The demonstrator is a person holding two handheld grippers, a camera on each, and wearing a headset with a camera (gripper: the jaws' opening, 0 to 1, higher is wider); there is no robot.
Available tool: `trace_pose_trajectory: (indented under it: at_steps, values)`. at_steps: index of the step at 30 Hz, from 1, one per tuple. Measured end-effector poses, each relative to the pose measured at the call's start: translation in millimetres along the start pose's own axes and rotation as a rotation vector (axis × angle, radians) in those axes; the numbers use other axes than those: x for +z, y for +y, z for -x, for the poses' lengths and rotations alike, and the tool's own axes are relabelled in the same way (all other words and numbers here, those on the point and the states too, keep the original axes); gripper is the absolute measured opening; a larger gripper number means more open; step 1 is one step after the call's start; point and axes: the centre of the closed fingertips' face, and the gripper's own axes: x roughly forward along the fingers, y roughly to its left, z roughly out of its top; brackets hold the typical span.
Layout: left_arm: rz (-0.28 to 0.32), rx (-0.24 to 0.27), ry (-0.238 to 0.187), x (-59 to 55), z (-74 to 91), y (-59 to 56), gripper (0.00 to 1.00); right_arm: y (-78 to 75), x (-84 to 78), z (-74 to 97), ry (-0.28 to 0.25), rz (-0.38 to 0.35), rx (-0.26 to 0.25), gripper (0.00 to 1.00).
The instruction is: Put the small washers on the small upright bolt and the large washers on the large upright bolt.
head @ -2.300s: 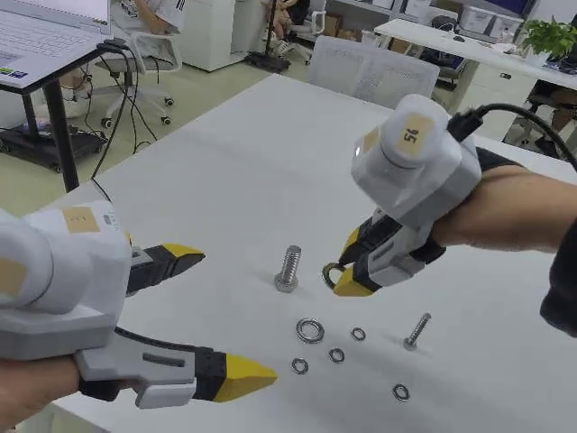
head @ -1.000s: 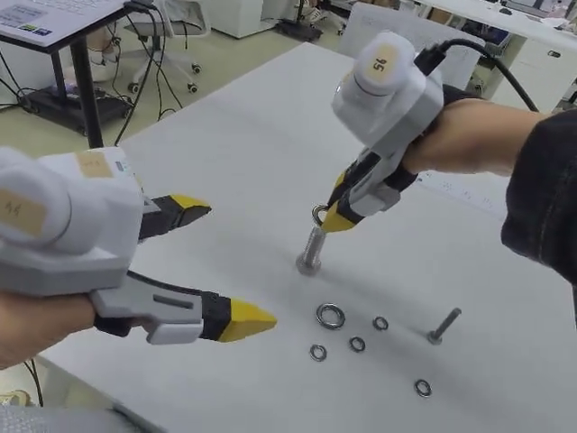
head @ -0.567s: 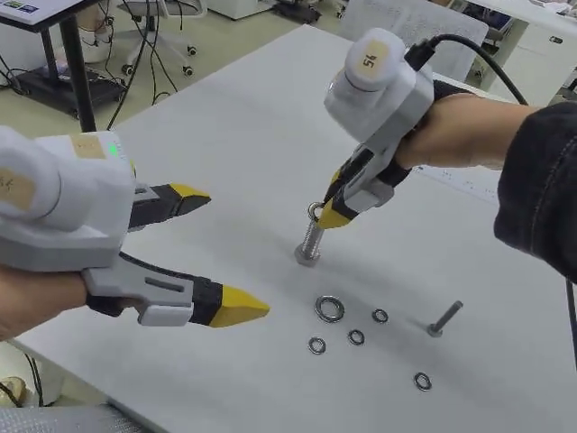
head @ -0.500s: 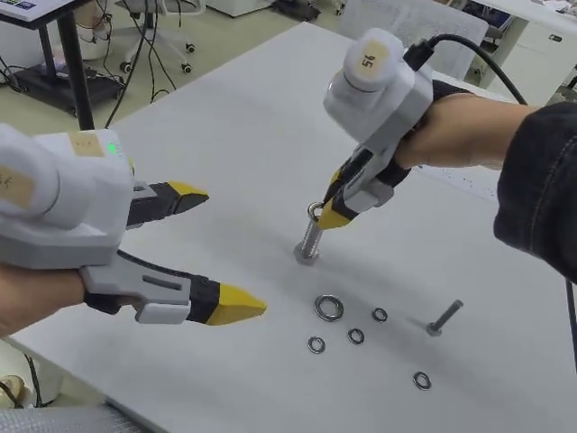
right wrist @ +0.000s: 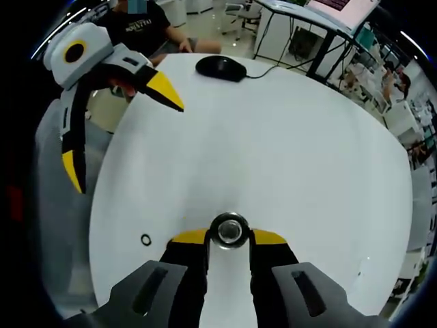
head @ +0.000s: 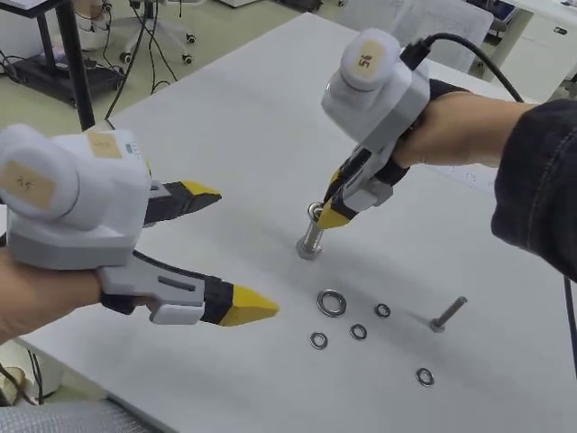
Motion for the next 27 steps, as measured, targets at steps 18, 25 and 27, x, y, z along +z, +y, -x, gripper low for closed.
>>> trace_pose_trajectory:
  at_steps: [18, 25, 27]
  values:
    - [0.004, -0.001, -0.002, -1.1, -3.1, -2.0, 0.87, -0.7, -7.0, -12.5, 0.03, 0.006, 0.022, 0.23]
    - [0.009, 0.001, -0.001, -2.2, -4.4, -1.8, 0.86, 0.2, -9.3, -18.1, 0.037, 0.006, 0.03, 0.23]
    - [0.009, 0.0, -0.001, -2.9, -4.9, -1.8, 0.86, 0.3, -9.8, -19.2, 0.042, 0.009, 0.03, 0.23]
